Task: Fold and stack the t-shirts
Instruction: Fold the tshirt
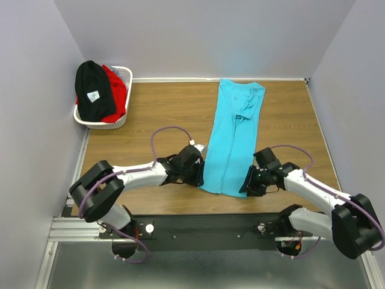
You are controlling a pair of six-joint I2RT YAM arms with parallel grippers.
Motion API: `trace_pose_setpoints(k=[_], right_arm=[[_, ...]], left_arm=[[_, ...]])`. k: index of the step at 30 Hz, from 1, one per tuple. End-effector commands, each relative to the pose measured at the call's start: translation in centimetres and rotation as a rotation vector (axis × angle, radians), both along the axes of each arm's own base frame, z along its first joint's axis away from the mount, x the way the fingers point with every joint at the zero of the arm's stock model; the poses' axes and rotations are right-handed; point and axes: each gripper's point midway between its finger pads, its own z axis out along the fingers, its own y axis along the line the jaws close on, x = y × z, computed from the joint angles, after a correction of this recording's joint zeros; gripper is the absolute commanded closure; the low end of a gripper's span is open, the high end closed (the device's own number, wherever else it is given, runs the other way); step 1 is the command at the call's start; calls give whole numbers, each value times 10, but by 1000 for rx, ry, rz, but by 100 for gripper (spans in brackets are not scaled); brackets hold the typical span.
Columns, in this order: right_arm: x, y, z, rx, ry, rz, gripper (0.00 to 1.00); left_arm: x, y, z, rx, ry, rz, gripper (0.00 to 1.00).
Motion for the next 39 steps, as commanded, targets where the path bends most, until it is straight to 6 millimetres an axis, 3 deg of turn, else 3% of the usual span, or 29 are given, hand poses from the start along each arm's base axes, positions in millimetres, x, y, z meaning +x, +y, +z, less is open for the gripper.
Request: trace_pose_setpoints(k=[1, 8, 11, 12, 15, 23, 28, 32, 39], right_arm=[[-25, -12, -17, -60, 99, 29, 59], [-37, -16, -24, -66, 136, 33, 70], [-40, -15, -23, -54, 144, 29, 84], [-42, -16, -23, -53, 146, 29, 88], [-46, -18, -22, -55, 154, 20, 94], [-43, -11, 0, -18, 130, 54, 99], [-32, -1, 25, 32, 75, 50, 100], [-33, 4, 30, 55, 63, 38, 100], [-4, 5, 47, 21, -34, 10, 100]], left_arm=[[-6, -3, -6, 5, 5, -47, 58], [-11, -5, -16, 24, 26, -73, 60], [-13, -4, -19, 31, 36, -80, 76], [-14, -4, -20, 36, 37, -82, 89], [-15, 0, -21, 47, 46, -73, 100], [-28, 7, -18, 30, 90, -60, 100], [-43, 3, -5, -11, 103, -70, 100], [-53, -7, 10, -43, 100, -90, 100], [-23, -25, 34, -27, 6, -70, 100]])
